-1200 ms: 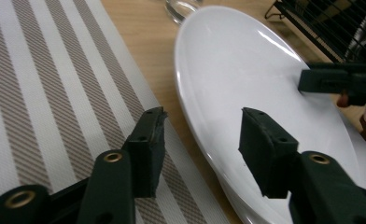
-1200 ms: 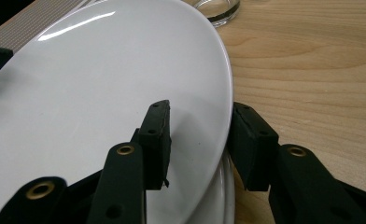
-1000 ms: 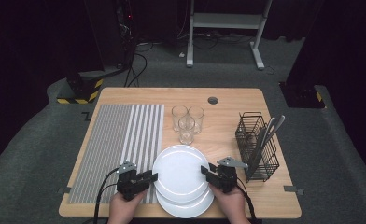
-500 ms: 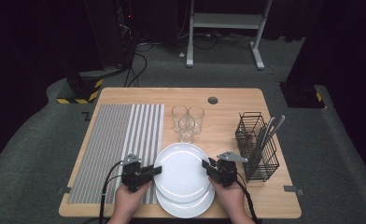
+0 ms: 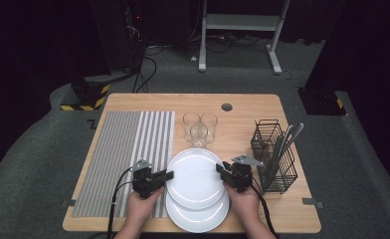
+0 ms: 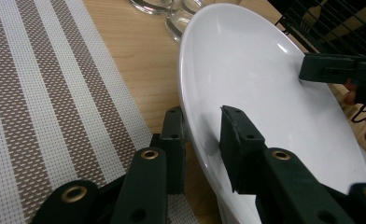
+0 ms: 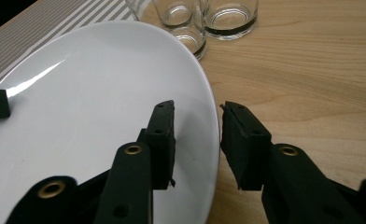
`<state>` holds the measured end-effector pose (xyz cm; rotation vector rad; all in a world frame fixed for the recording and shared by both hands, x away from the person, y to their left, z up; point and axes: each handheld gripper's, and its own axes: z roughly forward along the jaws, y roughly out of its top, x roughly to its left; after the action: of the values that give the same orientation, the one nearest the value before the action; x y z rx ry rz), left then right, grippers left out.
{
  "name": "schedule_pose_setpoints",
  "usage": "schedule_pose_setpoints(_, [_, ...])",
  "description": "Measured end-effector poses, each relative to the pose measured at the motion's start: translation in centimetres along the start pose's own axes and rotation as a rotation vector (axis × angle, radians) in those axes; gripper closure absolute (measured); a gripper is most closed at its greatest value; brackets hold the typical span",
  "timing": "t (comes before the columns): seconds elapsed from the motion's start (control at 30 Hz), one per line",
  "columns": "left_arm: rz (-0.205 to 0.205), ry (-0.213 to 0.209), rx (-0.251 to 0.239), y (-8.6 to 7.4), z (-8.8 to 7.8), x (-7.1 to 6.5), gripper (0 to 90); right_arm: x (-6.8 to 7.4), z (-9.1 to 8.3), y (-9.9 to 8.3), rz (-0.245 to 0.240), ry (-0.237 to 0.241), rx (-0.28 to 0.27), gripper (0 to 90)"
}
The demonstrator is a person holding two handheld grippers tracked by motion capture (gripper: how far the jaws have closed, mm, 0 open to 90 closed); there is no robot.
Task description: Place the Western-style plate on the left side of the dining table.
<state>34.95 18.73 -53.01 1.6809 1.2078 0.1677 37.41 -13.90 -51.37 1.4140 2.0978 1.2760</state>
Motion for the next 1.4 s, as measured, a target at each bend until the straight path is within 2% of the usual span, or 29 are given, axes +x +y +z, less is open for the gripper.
schedule_pose_setpoints(0.17, [0.005, 0.006, -0.004, 0.0, 0.1, -0.1, 71.4, 0.3, -1.1, -0.9, -0.018, -0.004, -0.006, 56.5])
schedule_pose_setpoints(0.23, [0.008, 0.008, -0.005, 0.0, 0.1, -0.1, 71.4, 0.3, -1.9, -1.9, 0.001, 0.007, 0.008, 52.2])
schedule_pose_setpoints(0.37, [0.011, 0.011, -0.008, 0.0, 0.1, -0.2, 71.5, 0.0, -2.6, -2.7, 0.030, 0.028, 0.009, 48.1])
schedule_pose_setpoints(0.43, [0.010, 0.009, -0.009, 0.0, 0.1, -0.2, 71.5, 0.0, -2.6, -3.2, 0.047, 0.055, 0.024, 46.3])
schedule_pose_setpoints(0.57, [0.010, 0.008, -0.006, 0.0, 0.1, -0.1, 71.6, 0.1, -2.3, -3.4, 0.053, 0.059, 0.039, 47.7])
schedule_pose_setpoints(0.63, [0.005, 0.007, -0.006, 0.0, 0.0, -0.1, 71.6, 0.2, -2.1, -3.6, 0.051, 0.064, 0.041, 50.2])
schedule_pose_setpoints(0.67, [0.012, 0.018, -0.013, 0.1, -0.3, -0.1, 71.7, 0.2, -2.1, -3.6, 0.051, 0.074, 0.035, 54.5])
schedule_pose_setpoints(0.83, [0.013, 0.008, -0.010, 0.2, -1.2, -0.2, 63.4, 0.2, -2.2, -3.7, 0.046, 0.081, 0.021, 57.8])
schedule_pose_setpoints(0.87, [0.028, 0.000, 0.004, 0.0, -1.7, -0.4, 61.2, 0.3, -2.2, -3.8, 0.046, 0.080, 0.020, 57.9])
schedule_pose_setpoints(1.0, [0.047, 0.008, 0.027, -1.0, -2.4, -0.9, 54.9, 0.3, -2.2, -3.8, 0.047, 0.083, 0.019, 57.9])
schedule_pose_setpoints(1.1, [0.055, 0.004, 0.052, -1.4, -2.4, -1.2, 51.1, 0.2, -2.2, -3.9, 0.054, 0.092, 0.016, 57.9])
schedule_pose_setpoints(1.2, [0.075, 0.020, 0.075, -1.8, -2.0, -1.6, 48.5, 0.2, -2.1, -3.9, 0.056, 0.098, 0.016, 57.7])
schedule_pose_setpoints(1.27, [0.072, 0.015, 0.089, -2.1, -1.5, -1.8, 47.7, 0.3, -2.1, -4.0, 0.049, 0.088, 0.010, 57.3])
schedule_pose_setpoints(1.37, [0.075, 0.007, 0.085, -2.2, -1.4, -1.8, 49.5, 0.3, -2.2, -4.0, 0.044, 0.088, 0.010, 57.1])
schedule_pose_setpoints(1.4, [0.074, -0.009, 0.074, -2.3, -1.3, -2.0, 55.1, 0.3, -2.2, -4.1, 0.043, 0.088, 0.008, 57.0])
